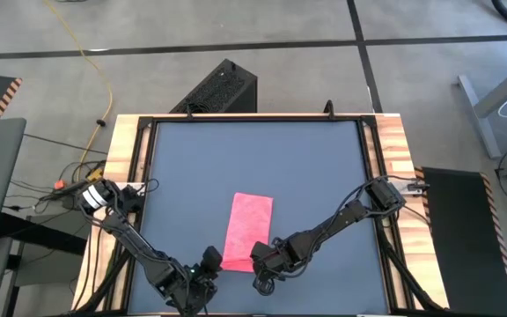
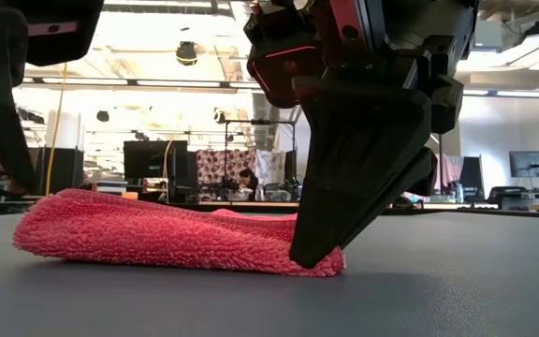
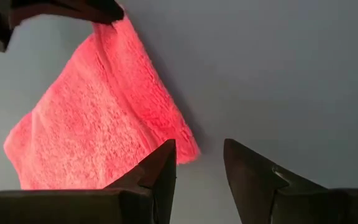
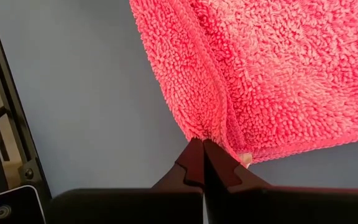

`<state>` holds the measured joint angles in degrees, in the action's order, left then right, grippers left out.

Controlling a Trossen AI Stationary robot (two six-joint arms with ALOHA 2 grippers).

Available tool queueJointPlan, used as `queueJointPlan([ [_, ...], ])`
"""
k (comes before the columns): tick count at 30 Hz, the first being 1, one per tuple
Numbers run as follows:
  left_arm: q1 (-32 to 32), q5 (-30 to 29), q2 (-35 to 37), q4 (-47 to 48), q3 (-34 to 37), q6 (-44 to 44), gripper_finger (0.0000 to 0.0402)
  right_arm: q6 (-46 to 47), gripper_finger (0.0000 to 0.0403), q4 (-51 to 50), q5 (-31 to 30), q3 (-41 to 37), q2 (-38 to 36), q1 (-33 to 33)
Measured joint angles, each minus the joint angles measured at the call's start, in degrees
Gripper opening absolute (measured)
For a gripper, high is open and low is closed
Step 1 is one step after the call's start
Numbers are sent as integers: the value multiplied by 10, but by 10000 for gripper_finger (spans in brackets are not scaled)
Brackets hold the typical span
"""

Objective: Roll towel
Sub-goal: Roll the pink towel

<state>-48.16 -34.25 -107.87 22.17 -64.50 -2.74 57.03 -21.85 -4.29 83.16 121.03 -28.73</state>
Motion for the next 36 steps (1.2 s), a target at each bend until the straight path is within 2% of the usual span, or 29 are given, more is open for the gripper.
queueJointPlan([
  [11, 32, 0, 0, -2, 3, -6, 125, 1, 14, 1, 0, 0, 0, 0],
  [16, 45, 22, 0, -10, 3, -11, 125, 1, 14, 1, 0, 0, 0, 0],
  [24, 46, 44, 0, -42, 28, -4, 125, 0, 14, 0, 0, 0, 0, 0],
  [36, 47, 40, 1, -45, 46, 25, 125, 0, 14, 1, -1, 0, 0, 0],
])
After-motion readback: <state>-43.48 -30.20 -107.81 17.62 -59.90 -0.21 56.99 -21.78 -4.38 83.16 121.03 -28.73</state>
